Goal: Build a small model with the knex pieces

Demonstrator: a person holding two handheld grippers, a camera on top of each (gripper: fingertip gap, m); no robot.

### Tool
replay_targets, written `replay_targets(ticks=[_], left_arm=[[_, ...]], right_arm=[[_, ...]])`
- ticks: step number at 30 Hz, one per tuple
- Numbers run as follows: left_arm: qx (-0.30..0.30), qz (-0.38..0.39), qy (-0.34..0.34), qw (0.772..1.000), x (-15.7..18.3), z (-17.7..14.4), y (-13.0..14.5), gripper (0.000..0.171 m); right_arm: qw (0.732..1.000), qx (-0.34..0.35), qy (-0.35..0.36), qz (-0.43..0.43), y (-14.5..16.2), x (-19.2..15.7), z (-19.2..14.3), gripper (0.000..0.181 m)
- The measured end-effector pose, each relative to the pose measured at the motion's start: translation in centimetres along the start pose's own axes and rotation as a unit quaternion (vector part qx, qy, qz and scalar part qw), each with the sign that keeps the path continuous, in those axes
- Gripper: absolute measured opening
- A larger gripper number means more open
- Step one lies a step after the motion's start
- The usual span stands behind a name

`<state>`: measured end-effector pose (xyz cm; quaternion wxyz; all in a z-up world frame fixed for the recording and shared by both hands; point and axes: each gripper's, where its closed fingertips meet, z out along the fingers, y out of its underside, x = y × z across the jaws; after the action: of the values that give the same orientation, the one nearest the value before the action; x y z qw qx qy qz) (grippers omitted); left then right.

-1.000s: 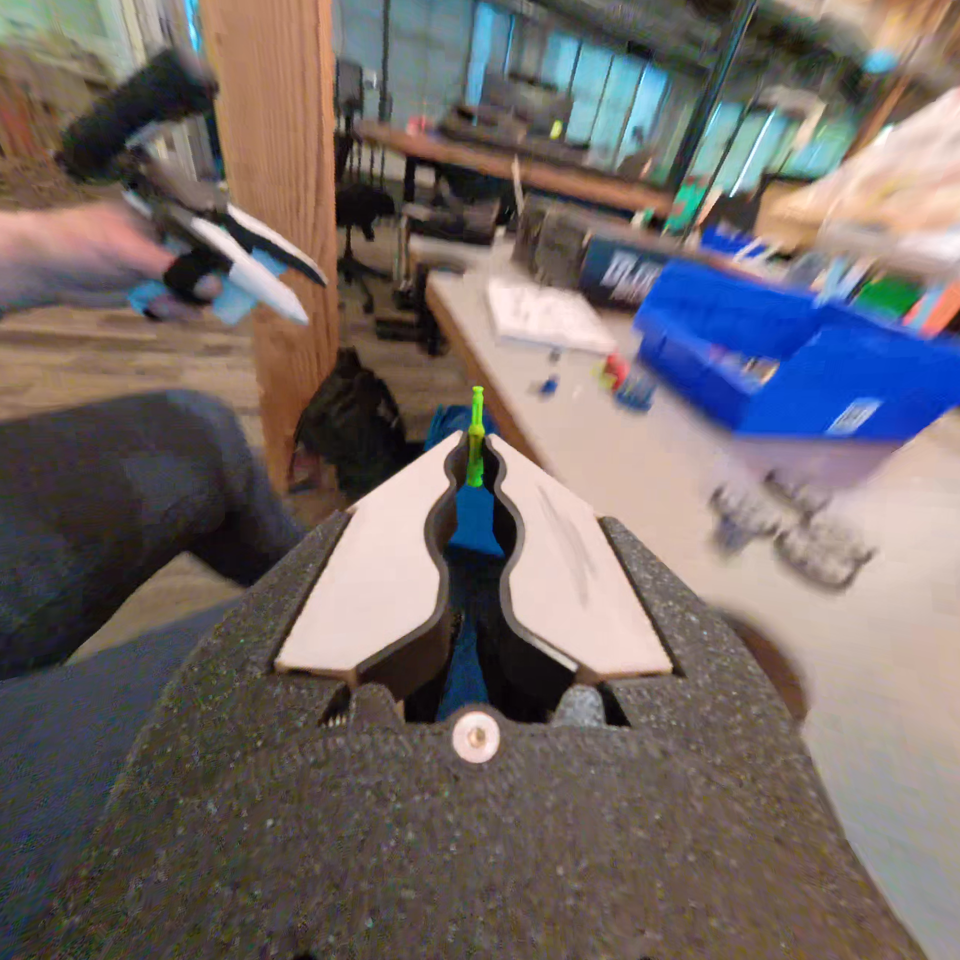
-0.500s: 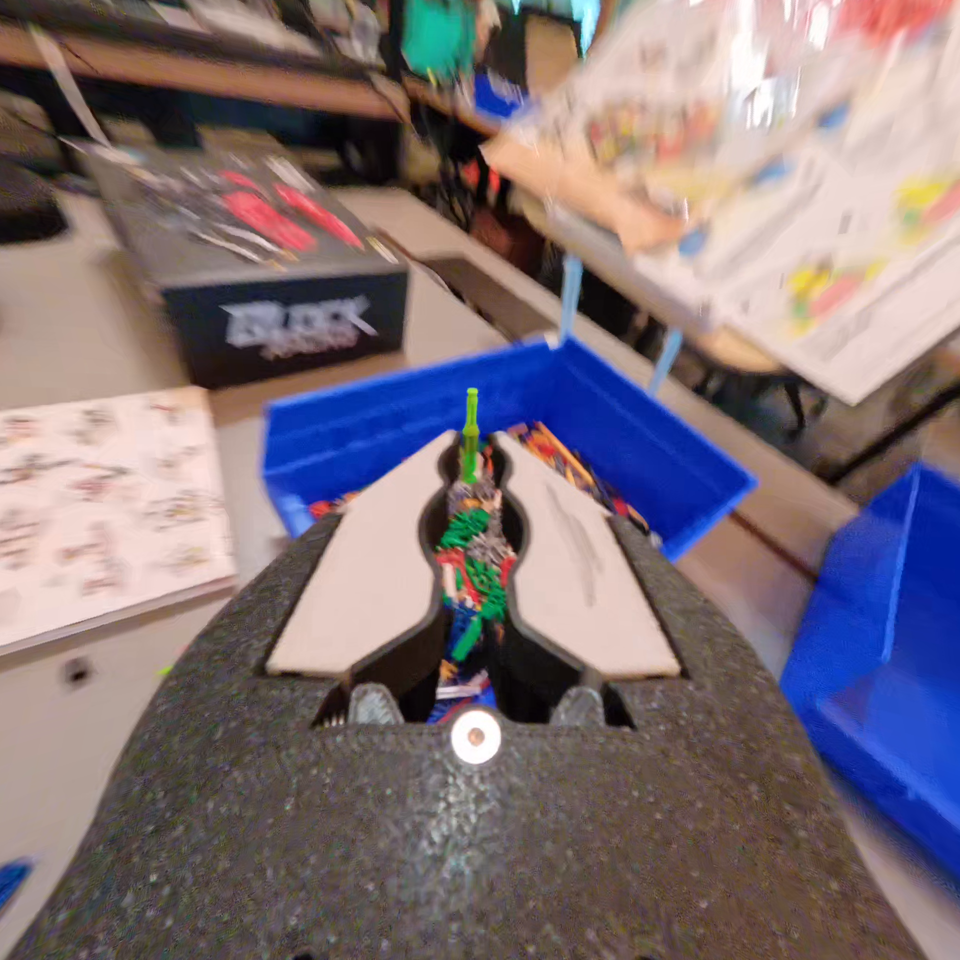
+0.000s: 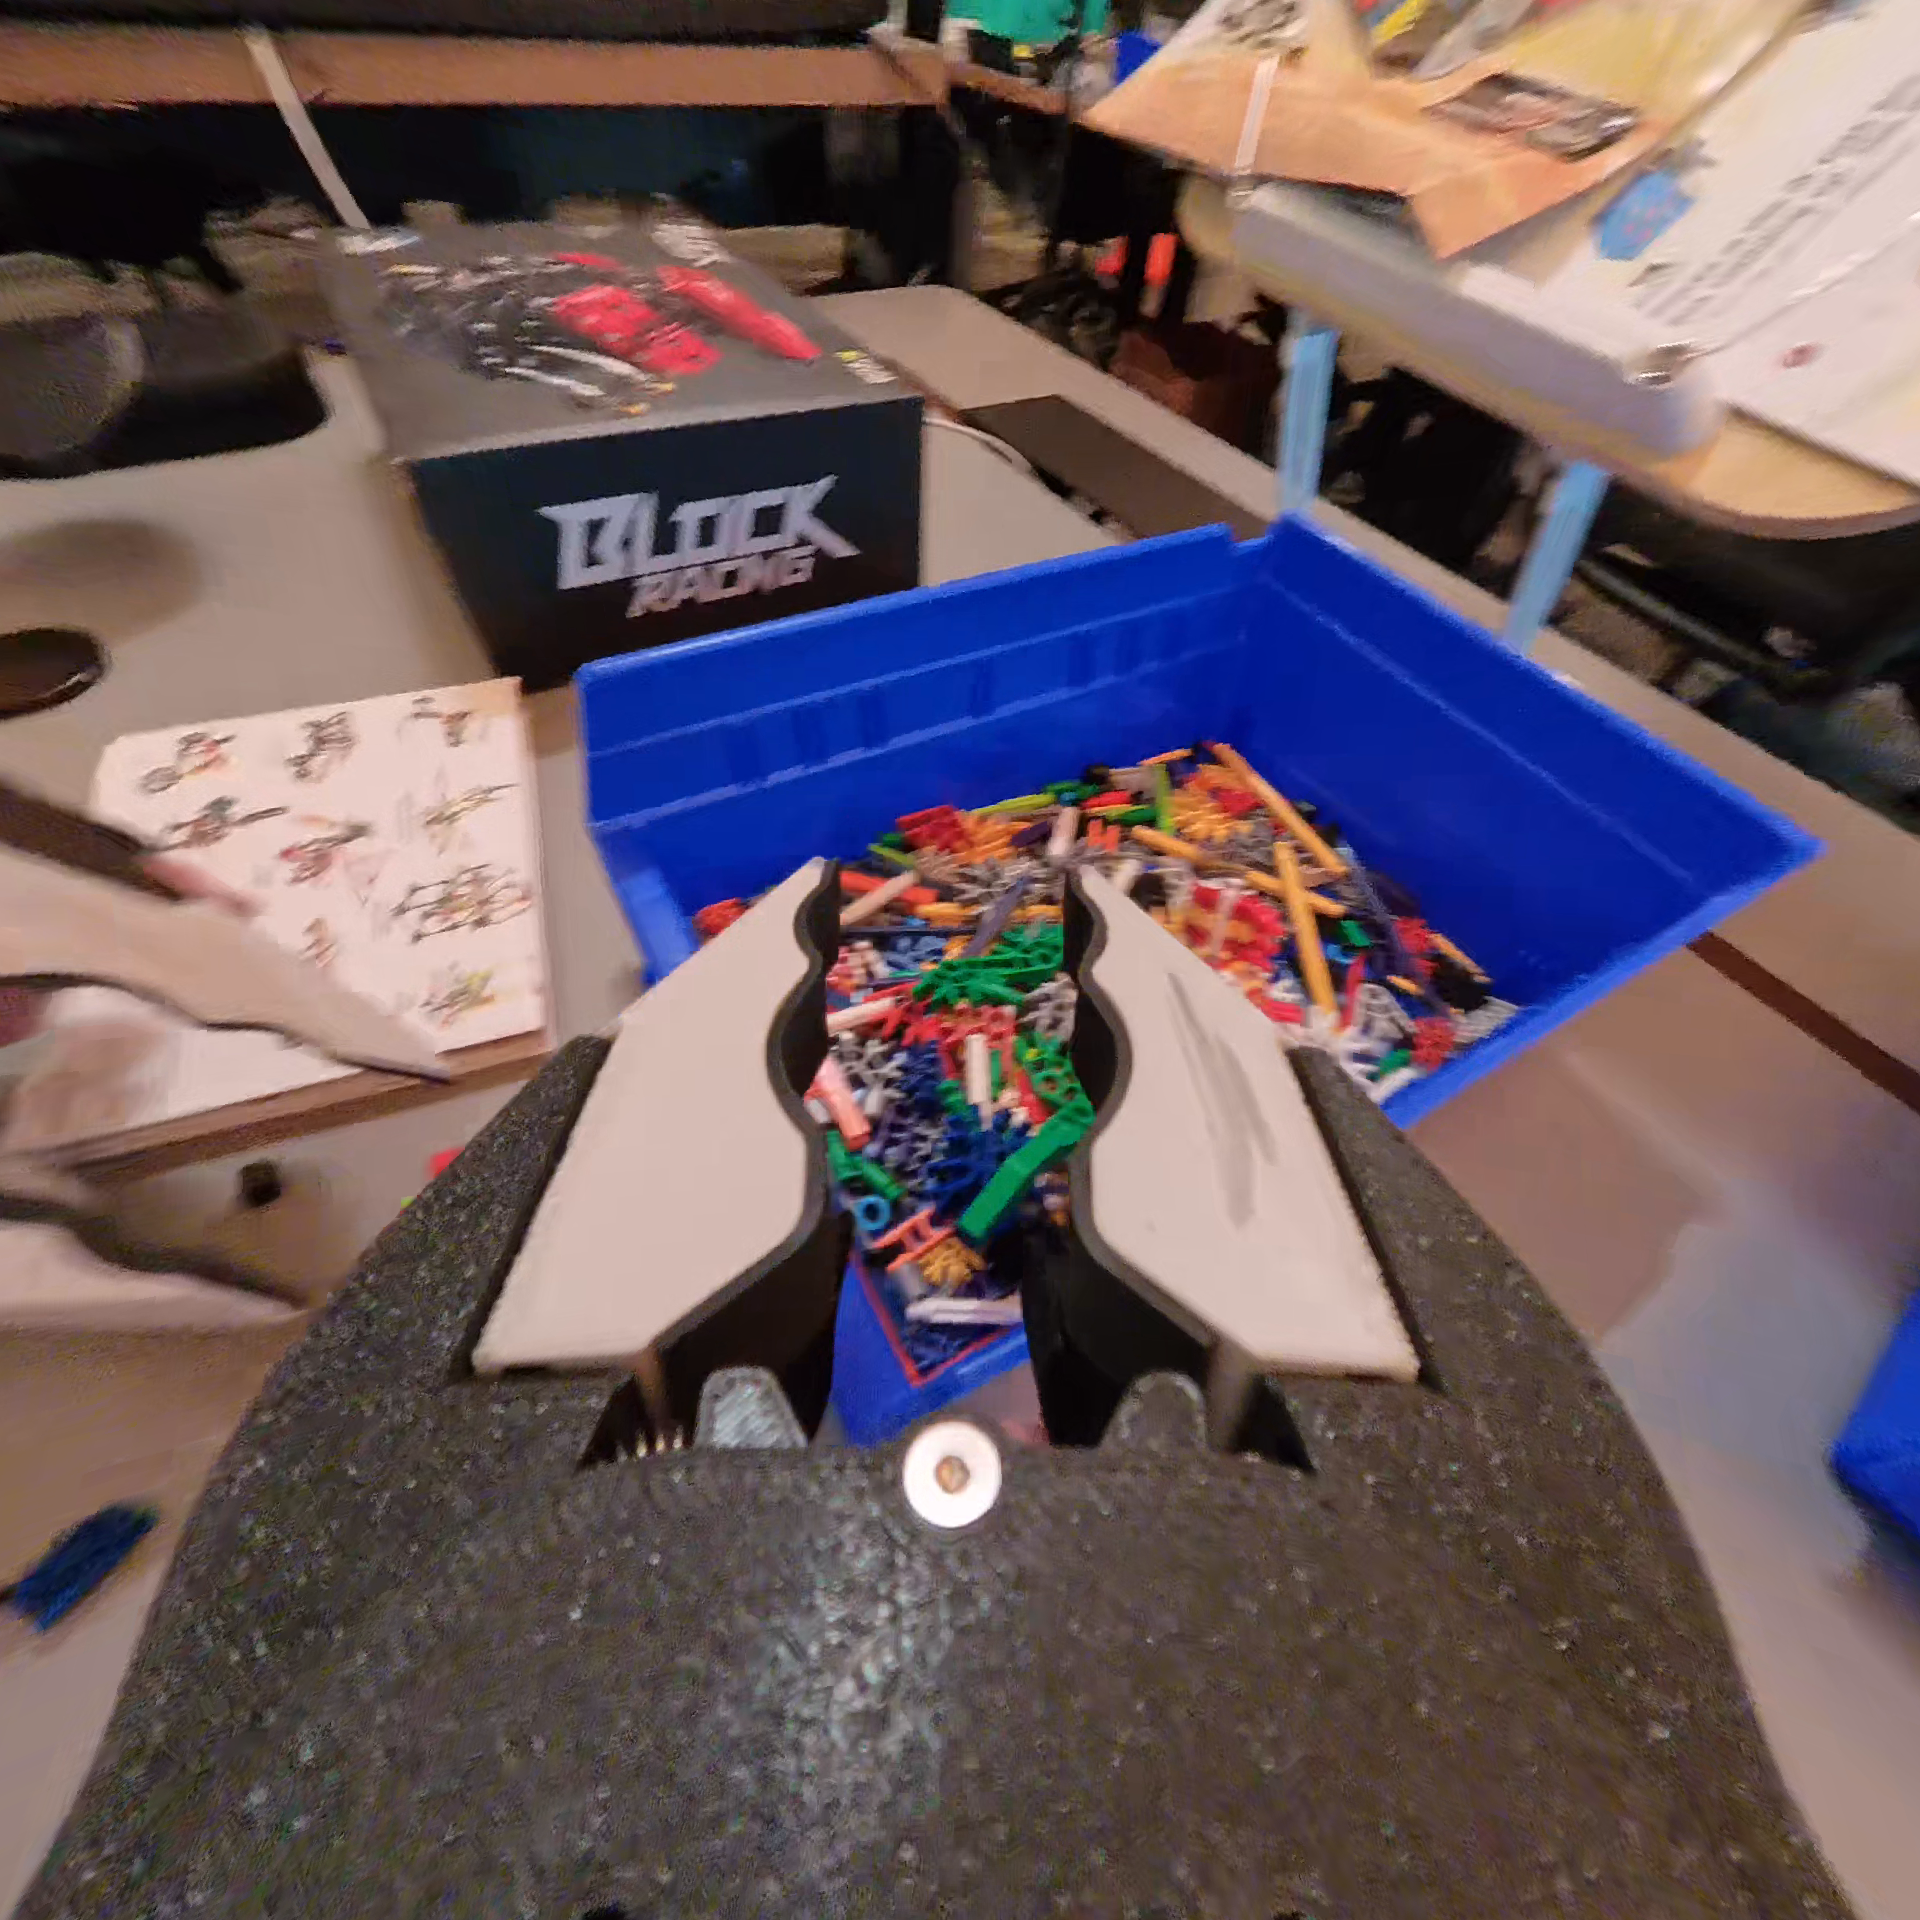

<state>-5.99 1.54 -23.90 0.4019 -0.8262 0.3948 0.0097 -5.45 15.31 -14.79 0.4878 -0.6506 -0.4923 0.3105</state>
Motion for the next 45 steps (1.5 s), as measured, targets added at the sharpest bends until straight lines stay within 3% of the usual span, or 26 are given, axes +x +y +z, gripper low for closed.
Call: replay_targets(ticks=[2,6,9,15,20,26,31,35,40,41,45], left_arm=[[-0.023,0.019,0.01,0.999,-0.1,1.3,0.6,0.054],[-0.041,0.012,0.052,0.998,0.6,2.9,1.3,0.026],[-0.046,0.026,0.046,0.998,0.5,3.1,1.4,0.004],[-0.035,0.009,0.04,0.999,-0.3,2.1,1.4,0.004],[0.042,-0.043,0.081,0.995,0.0,0.7,-0.1,0.004],[0.164,-0.095,0.132,0.973,-2.1,-1.1,-2.6,0.004],[0.241,-0.07,0.101,0.963,-4.1,-2.7,-4.7,0.004],[0.274,-0.017,0.017,0.962,-6.1,-4.5,-6.6,0.004],[0.297,0.06,-0.057,0.951,-7.8,-6.0,-8.8,0.004],[0.303,0.067,-0.064,0.949,-8.1,-6.2,-9.2,0.004],[0.305,0.087,-0.072,0.945,-9.2,-5.6,-10.2,0.003]], right_arm=[[0.999,0.006,-0.042,-0.012,0.3,-1.9,-0.3,0.042],[0.994,0.017,-0.094,-0.051,0.1,-4.5,-1.0,0.027],[0.985,-0.036,-0.142,-0.094,1.8,-7.1,-1.4,0.027],[0.956,-0.126,-0.222,-0.145,7.4,-11.2,-2.7,0.027],[0.949,-0.154,-0.237,-0.143,9.2,-11.8,-2.4,0.033],[0.953,-0.135,-0.255,-0.096,7.4,-11.9,-1.1,0.035],[0.951,-0.067,-0.302,0.009,4.2,-12.5,-1.3,0.04],[0.936,0.017,-0.335,0.105,0.4,-11.7,-2.1,0.032],[0.938,0.064,-0.325,0.104,-2.5,-10.6,-2.1,0.018],[0.938,0.08,-0.32,0.104,-3.0,-10.3,-2.2,0.005],[0.96,0.099,-0.255,0.061,-3.8,-8.5,-1.8,0.004]])
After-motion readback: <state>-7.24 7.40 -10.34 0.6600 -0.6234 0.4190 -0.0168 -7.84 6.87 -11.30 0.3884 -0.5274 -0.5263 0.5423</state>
